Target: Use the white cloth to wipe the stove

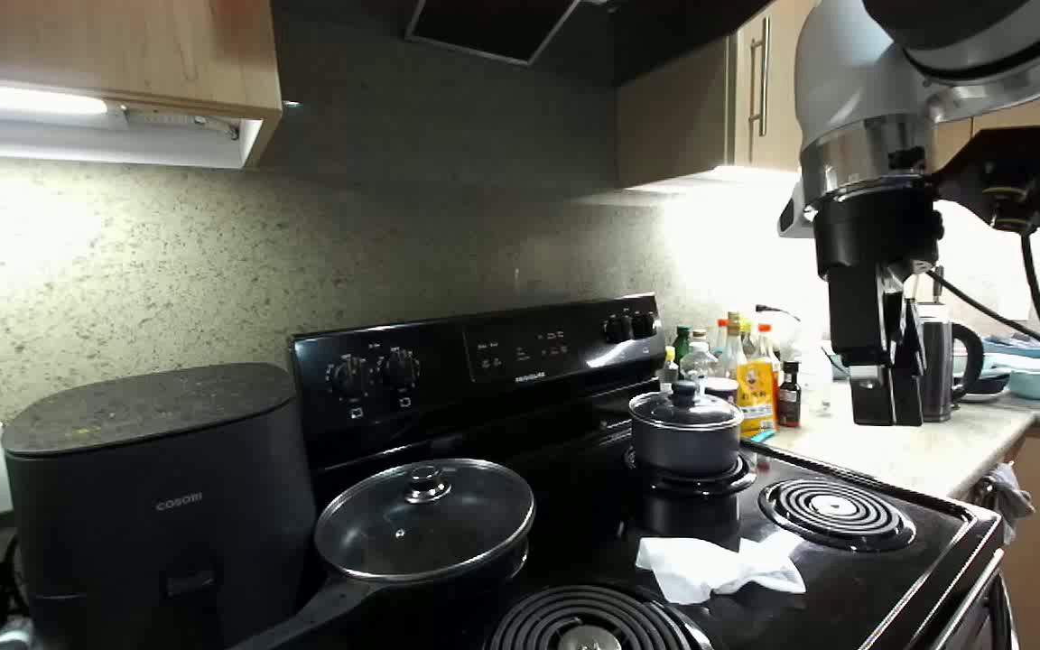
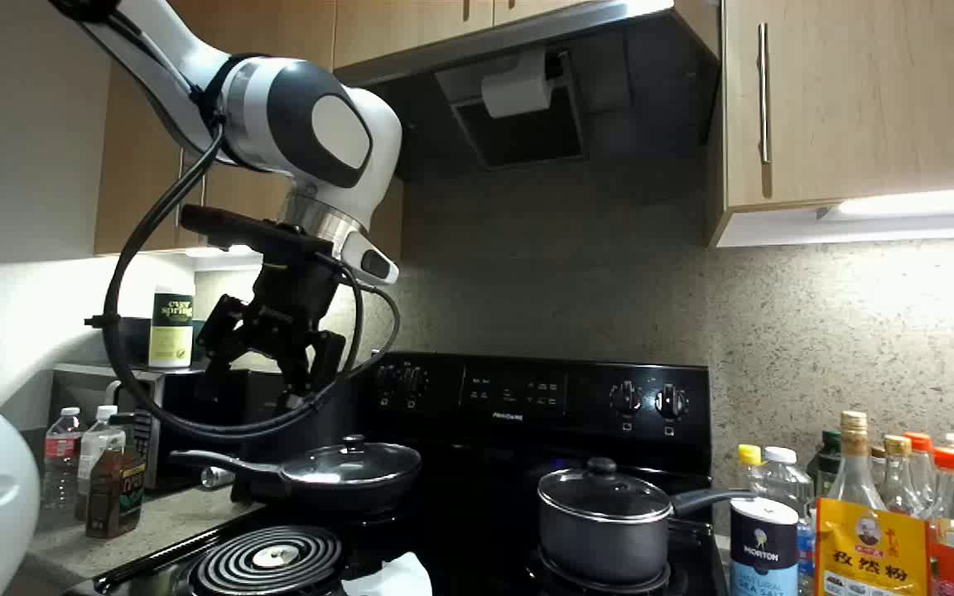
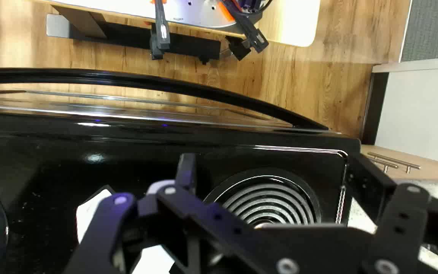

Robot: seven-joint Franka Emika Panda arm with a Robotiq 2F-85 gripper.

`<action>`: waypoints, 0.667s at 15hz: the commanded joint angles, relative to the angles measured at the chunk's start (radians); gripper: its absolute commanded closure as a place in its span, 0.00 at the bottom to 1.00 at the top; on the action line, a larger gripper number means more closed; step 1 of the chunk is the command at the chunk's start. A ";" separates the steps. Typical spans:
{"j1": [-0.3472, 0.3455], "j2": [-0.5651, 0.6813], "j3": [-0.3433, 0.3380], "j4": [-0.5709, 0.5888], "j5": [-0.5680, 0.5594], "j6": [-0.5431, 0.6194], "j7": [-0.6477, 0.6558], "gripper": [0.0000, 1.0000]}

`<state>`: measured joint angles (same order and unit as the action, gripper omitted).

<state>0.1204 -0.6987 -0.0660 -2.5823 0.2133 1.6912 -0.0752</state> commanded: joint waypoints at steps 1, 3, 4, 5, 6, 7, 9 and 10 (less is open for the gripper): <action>-0.026 0.002 0.021 0.002 0.011 -0.005 -0.013 0.00; -0.026 0.002 0.021 0.002 0.011 -0.005 -0.013 0.00; -0.026 0.002 0.021 0.002 0.011 -0.005 -0.013 0.00; -0.026 0.002 0.021 0.002 0.011 -0.005 -0.013 0.00; -0.026 0.002 0.021 0.002 0.011 -0.005 -0.013 0.00; -0.034 0.019 0.024 0.007 0.003 0.006 -0.005 0.00; -0.054 0.068 0.020 0.020 -0.010 0.027 0.004 0.00; -0.066 0.090 0.019 0.023 -0.018 0.042 0.008 0.00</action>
<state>0.0992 -0.6844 -0.0619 -2.5806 0.2107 1.6989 -0.0741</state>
